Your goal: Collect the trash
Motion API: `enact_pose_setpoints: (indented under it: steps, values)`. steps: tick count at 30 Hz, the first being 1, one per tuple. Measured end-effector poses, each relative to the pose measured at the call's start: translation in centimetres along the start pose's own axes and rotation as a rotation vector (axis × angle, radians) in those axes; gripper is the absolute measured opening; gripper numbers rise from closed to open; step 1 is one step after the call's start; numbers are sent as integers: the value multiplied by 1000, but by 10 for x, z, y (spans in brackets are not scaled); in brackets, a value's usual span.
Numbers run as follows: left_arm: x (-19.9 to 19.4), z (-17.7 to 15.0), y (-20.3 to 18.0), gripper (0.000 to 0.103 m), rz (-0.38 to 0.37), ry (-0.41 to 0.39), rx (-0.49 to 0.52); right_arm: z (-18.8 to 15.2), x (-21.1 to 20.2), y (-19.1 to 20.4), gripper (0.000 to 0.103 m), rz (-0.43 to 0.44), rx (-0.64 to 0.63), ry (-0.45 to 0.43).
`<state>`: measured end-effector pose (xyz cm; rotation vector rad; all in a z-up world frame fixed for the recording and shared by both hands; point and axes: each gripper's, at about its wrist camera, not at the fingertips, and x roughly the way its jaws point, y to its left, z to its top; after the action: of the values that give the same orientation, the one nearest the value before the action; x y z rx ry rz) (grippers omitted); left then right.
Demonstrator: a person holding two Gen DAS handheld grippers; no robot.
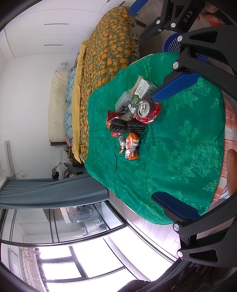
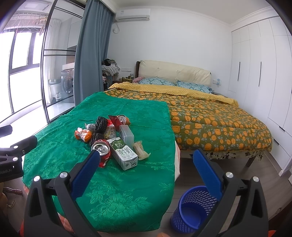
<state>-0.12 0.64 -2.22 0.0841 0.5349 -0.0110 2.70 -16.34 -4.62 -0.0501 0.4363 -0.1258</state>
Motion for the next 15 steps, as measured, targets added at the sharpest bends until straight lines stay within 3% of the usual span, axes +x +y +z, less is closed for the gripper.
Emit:
enact_pose_setpoints:
  steps: [9, 15]
  values:
    - [-1, -10, 1, 99, -9, 4, -3, -5, 1, -6, 98, -10, 5, 9]
    - [4, -19, -2, 99, -62, 26, 9, -8, 4, -7, 98, -23, 8, 19]
